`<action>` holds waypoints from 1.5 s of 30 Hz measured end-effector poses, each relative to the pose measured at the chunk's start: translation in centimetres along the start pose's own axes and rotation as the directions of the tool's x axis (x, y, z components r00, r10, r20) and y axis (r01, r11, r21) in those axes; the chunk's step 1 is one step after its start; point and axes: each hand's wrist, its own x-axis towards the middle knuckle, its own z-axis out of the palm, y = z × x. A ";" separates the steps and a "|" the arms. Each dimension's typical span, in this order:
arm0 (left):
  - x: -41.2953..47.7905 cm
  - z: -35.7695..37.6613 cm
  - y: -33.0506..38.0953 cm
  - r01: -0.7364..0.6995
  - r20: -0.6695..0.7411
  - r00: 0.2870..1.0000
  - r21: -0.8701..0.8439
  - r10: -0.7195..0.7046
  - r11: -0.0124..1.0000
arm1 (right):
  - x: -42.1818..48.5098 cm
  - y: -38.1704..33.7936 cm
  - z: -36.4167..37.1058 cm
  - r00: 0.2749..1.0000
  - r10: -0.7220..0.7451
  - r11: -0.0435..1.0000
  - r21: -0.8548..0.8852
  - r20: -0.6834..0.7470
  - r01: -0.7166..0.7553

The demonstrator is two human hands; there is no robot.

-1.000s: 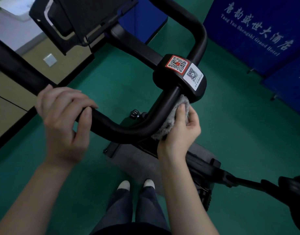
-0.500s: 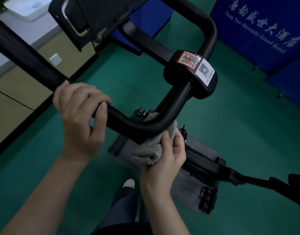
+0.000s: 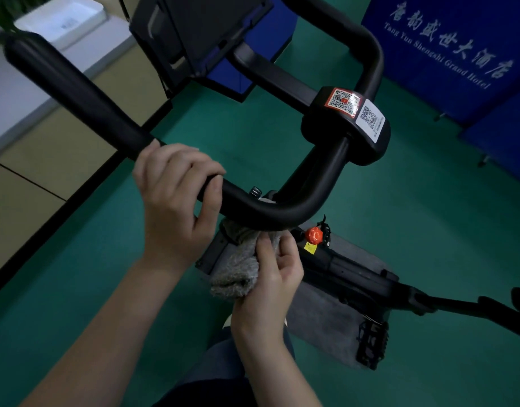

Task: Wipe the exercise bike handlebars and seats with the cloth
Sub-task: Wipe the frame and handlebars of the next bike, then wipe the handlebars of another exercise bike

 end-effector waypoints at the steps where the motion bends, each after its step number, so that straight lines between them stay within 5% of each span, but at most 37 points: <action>1: 0.0 -0.1 -0.1 -0.010 0.007 1.000 0.000 0.010 1.000 | -0.2 0.2 0.0 1.000 0.002 1.000 -0.007 0.008 -0.002; 15: -0.6 -4.4 0.2 -0.067 0.149 0.986 -0.037 0.072 0.997 | -2.1 -1.5 -2.5 0.963 -0.011 0.915 -0.386 0.271 0.120; 22: -6.2 -8.2 0.6 0.121 0.189 0.971 0.138 -0.146 0.983 | -0.5 -1.8 -3.5 0.876 0.067 0.819 -0.528 0.477 0.225; 31: -16.1 -10.9 4.6 0.507 0.359 0.614 0.504 -0.703 0.699 | 1.1 -3.5 -5.7 0.621 0.168 0.711 -0.530 0.766 0.462; 45: -30.0 -17.4 13.7 0.791 0.024 0.171 0.593 -0.985 0.152 | -3.3 -0.2 -7.3 0.166 0.361 0.663 -0.377 0.918 0.646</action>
